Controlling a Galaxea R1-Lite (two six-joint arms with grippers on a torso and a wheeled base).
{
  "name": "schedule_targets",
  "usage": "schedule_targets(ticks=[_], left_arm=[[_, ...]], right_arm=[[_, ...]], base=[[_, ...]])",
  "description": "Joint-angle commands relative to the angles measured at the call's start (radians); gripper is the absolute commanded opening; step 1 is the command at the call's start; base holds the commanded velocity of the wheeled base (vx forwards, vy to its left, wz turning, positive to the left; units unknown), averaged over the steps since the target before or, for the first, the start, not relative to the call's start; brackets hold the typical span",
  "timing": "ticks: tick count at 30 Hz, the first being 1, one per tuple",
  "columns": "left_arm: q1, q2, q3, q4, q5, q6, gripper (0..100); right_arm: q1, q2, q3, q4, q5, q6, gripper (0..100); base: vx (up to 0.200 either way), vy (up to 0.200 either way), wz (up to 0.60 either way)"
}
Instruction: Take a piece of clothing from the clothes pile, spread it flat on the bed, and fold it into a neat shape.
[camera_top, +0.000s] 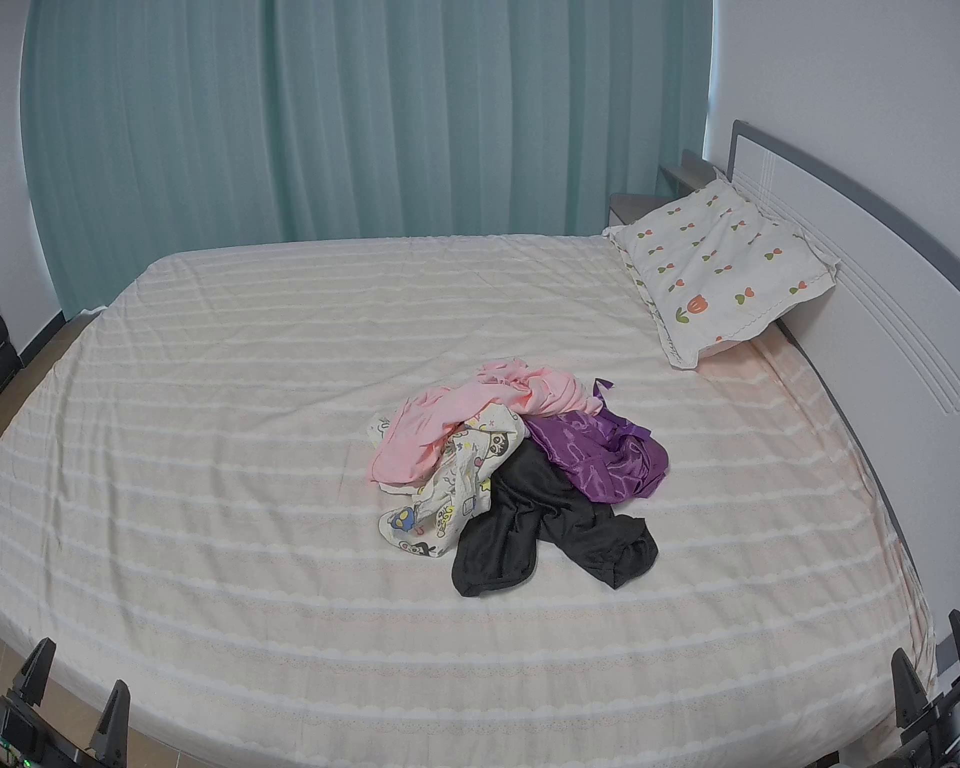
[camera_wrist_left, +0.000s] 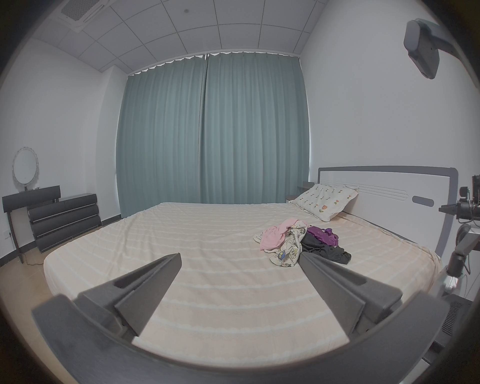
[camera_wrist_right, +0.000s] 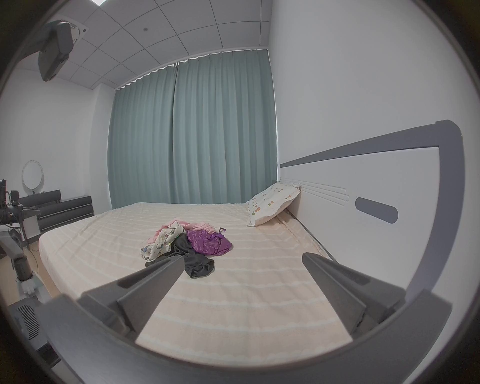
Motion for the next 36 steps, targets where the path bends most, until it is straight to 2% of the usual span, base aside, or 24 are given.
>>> schedule_targets(ticks=[1, 8, 10, 11, 12, 13, 17, 20, 22, 23, 25, 31, 32, 33, 36], left_arm=[[0.0, -0.018, 0.014, 0.0, 0.0, 0.0, 100], [0.0, -0.018, 0.014, 0.0, 0.0, 0.0, 100], [0.0, -0.018, 0.014, 0.0, 0.0, 0.0, 100], [0.0, -0.018, 0.014, 0.0, 0.0, 0.0, 100], [0.0, -0.018, 0.014, 0.0, 0.0, 0.0, 100], [0.0, -0.018, 0.014, 0.0, 0.0, 0.0, 100], [0.0, -0.018, 0.014, 0.0, 0.0, 0.0, 100], [0.0, -0.018, 0.014, 0.0, 0.0, 0.0, 100], [0.0, -0.018, 0.014, 0.0, 0.0, 0.0, 100], [0.0, -0.018, 0.014, 0.0, 0.0, 0.0, 100], [0.0, -0.018, 0.014, 0.0, 0.0, 0.0, 100], [0.0, -0.018, 0.014, 0.0, 0.0, 0.0, 100], [0.0, -0.018, 0.014, 0.0, 0.0, 0.0, 100], [0.0, -0.018, 0.014, 0.0, 0.0, 0.0, 100], [0.0, -0.018, 0.014, 0.0, 0.0, 0.0, 100]], right_arm=[[0.0, -0.017, 0.018, 0.001, -0.007, -0.003, 100], [0.0, -0.017, 0.013, -0.002, -0.001, -0.011, 100], [0.008, 0.005, -0.062, -0.014, 0.016, 0.009, 100], [0.017, 0.052, -0.162, -0.003, 0.028, 0.032, 100], [0.018, 0.055, -0.176, -0.002, 0.031, 0.032, 100], [0.031, 0.124, -0.235, 0.026, 0.062, 0.032, 100], [0.035, 0.272, -0.249, 0.041, 0.115, 0.021, 100], [0.037, 0.46, -0.254, 0.026, 0.144, 0.067, 100], [0.037, 0.469, -0.255, 0.026, 0.146, 0.069, 100], [0.054, 0.638, -0.283, -0.008, 0.2, 0.087, 100], [0.066, 0.781, -0.306, -0.065, 0.223, 0.107, 100], [0.117, 1.172, -0.346, -0.283, 0.227, 0.209, 100], [0.117, 1.172, -0.346, -0.283, 0.227, 0.209, 100], [0.14, 1.284, -0.357, -0.365, 0.223, 0.242, 100], [0.167, 1.444, -0.387, -0.471, 0.214, 0.287, 100]], base=[[0.0, 0.0, 0.0], [0.0, 0.0, 0.0], [0.0, 0.0, 0.0], [0.0, 0.0, 0.0], [0.0, 0.0, 0.0], [0.0, 0.0, 0.0], [0.0, 0.0, 0.0], [0.0, 0.0, 0.0], [0.0, 0.0, 0.0], [0.0, 0.0, 0.0], [0.0, 0.0, 0.0], [0.0, 0.0, 0.0], [0.0, 0.0, 0.0], [0.0, 0.0, 0.0], [0.0, 0.0, 0.0]])
